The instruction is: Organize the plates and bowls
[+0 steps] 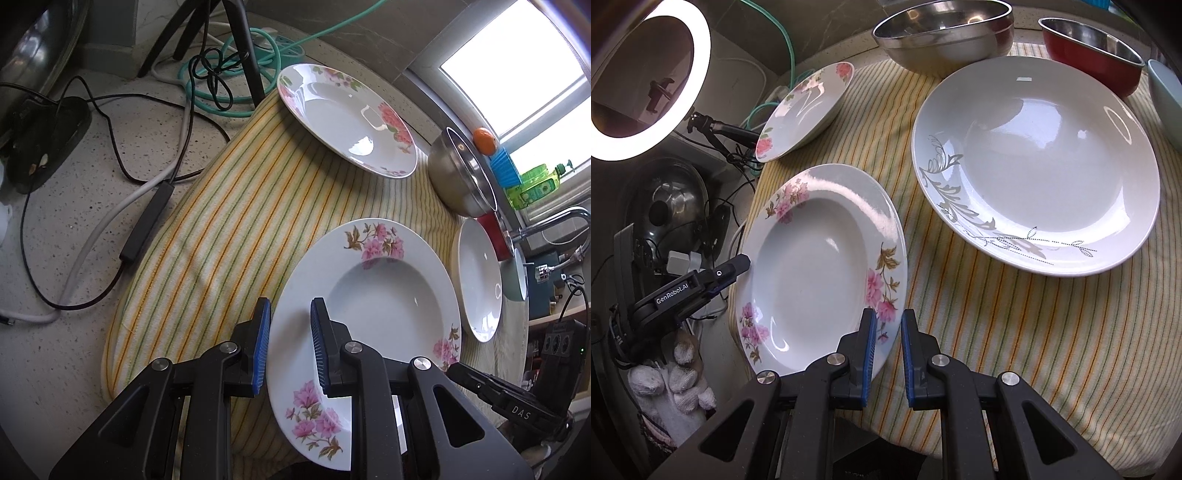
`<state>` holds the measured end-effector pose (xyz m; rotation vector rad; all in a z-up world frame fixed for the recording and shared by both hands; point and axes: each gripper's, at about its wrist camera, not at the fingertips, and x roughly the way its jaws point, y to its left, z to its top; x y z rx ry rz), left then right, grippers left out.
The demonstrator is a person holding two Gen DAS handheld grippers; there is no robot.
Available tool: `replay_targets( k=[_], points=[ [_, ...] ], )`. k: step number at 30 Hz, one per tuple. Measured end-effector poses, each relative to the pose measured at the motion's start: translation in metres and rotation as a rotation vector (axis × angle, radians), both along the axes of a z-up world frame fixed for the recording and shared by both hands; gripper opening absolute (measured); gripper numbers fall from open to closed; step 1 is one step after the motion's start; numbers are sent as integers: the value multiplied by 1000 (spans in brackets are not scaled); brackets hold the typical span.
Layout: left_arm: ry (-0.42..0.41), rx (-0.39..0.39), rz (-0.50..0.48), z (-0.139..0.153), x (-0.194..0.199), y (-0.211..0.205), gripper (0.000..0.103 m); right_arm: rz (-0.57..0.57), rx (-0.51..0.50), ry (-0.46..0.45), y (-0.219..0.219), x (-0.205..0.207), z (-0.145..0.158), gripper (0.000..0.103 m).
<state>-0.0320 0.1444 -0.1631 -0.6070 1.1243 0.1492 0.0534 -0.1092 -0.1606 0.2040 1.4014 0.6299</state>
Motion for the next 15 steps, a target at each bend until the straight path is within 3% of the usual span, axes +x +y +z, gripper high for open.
replay_targets(
  k=[15],
  points=[
    [1,3,-29,1,1,-13,20,-11,-12,15,-16,-10,-1,12]
  ],
)
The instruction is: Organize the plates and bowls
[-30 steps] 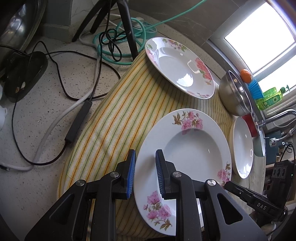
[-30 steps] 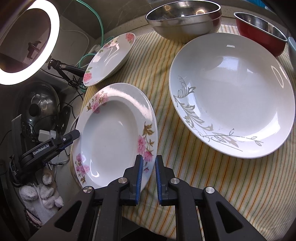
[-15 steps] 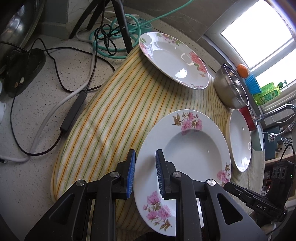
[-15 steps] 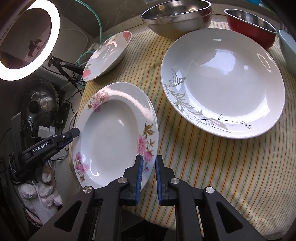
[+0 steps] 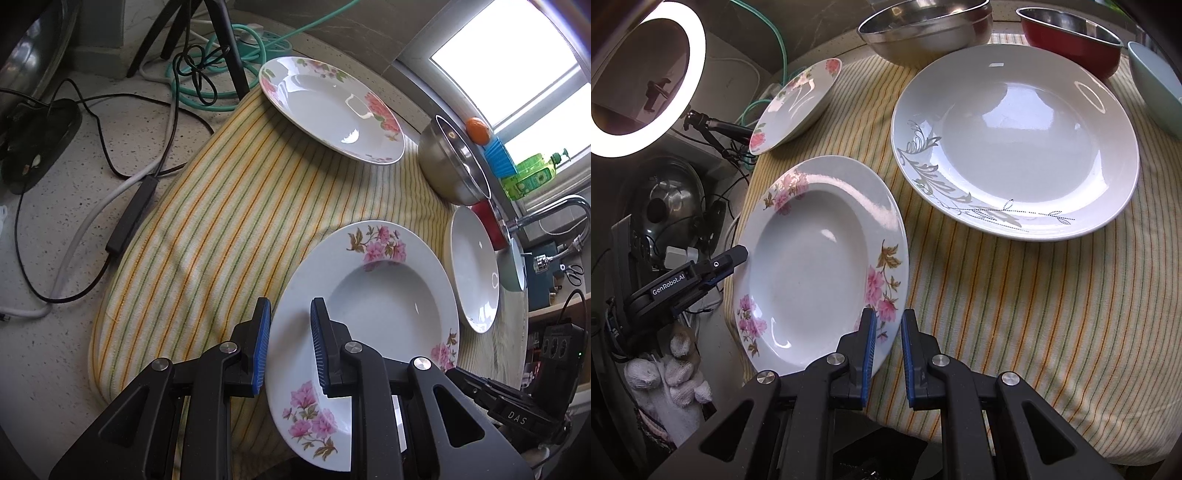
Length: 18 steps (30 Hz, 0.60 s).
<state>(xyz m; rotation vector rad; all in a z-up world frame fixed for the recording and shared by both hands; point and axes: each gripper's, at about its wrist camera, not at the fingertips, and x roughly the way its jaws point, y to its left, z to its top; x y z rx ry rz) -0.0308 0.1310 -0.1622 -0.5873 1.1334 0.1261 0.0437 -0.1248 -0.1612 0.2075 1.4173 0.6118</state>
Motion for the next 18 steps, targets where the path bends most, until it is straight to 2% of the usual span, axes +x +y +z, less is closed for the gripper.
replay_targets(
  k=[18],
  points=[
    [3,8,-24,-1,1,-11,20,-15,-6,1,-6,-6,0,12]
  ],
)
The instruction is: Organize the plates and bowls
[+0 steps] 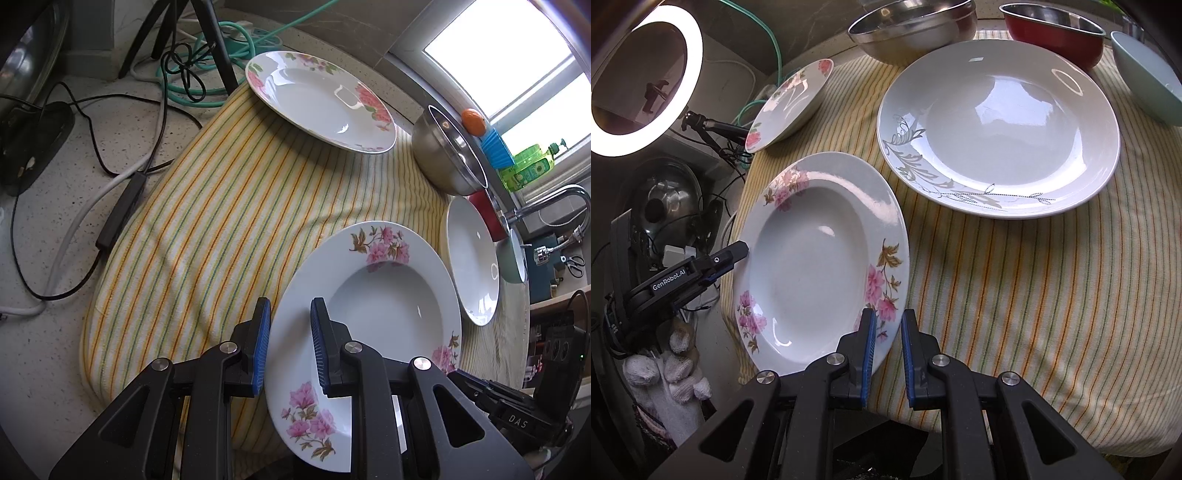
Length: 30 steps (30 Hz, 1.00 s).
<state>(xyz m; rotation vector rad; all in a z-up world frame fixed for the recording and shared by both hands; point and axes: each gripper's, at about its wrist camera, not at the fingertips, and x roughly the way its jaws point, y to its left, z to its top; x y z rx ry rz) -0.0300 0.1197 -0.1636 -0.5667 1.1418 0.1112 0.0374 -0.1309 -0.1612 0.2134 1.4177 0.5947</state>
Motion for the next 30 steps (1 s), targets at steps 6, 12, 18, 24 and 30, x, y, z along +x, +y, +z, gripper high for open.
replay_targets(
  k=[6,12,18,24,30],
  points=[
    [1,9,-6,0,0,-2,20,1,-2,0,0,-1,0,12],
    [-3,17,-9,0,2,-2,20,-3,-1,1,-1,-2,-1,12],
    [-12,30,-10,1,9,-3,20,-2,-3,-2,1,-2,-1,13],
    [-9,34,-16,0,11,-2,20,-4,5,-2,-1,-3,-3,13],
    [-10,48,-29,1,12,-2,20,-1,11,-1,-4,-4,-3,13]
  ],
)
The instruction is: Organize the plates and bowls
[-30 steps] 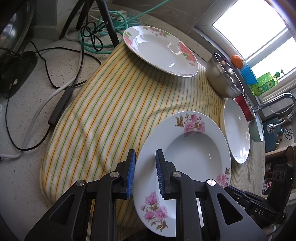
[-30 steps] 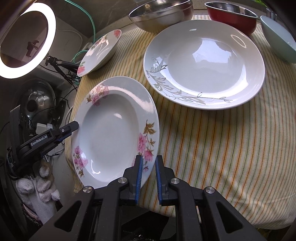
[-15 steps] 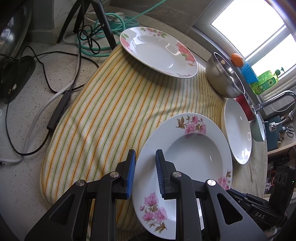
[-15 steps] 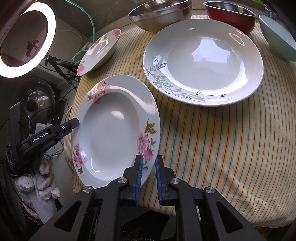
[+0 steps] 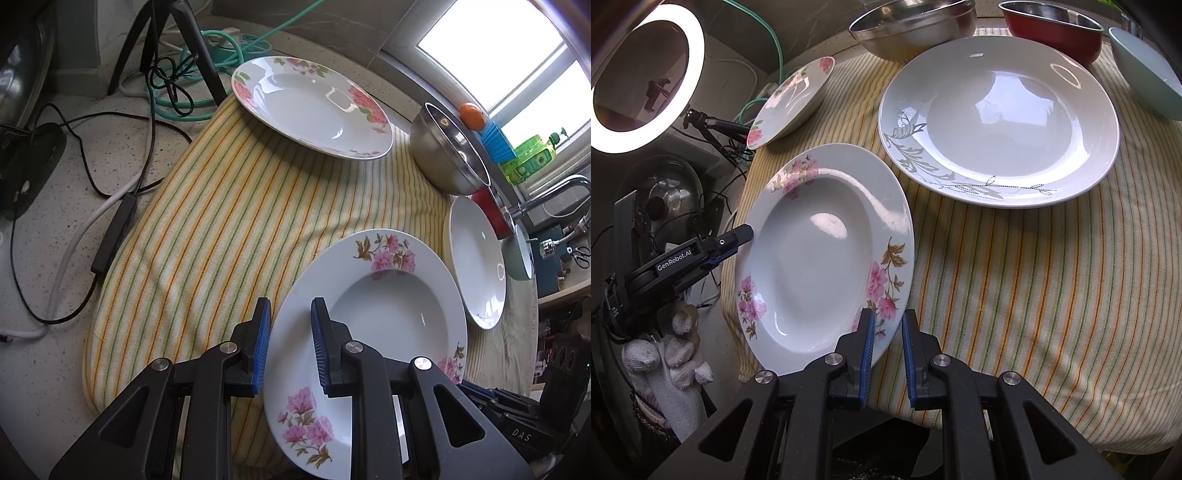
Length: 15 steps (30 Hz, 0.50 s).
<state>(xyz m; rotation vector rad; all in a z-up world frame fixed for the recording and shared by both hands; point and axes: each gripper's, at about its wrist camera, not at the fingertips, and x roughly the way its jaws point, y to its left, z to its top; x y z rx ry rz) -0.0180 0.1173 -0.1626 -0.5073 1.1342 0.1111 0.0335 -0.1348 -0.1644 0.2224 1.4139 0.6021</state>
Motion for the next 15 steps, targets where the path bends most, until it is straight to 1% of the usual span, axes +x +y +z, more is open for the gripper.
replay_targets(
  k=[2,7,9,11,15],
  points=[
    [-6,9,4,2,0,1,20,5,-4,-6,-1,0,1,14],
    [-22,44,10,10,-1,3,20,19,-41,-60,1,1,9,14],
    [-27,51,17,12,-2,5,20,15,-48,-71,-1,2,11,17],
    [-35,53,25,15,-4,7,20,10,-52,-75,-3,3,12,25],
    [-45,47,39,22,-6,13,20,-7,-55,-91,-10,4,16,26]
  ],
)
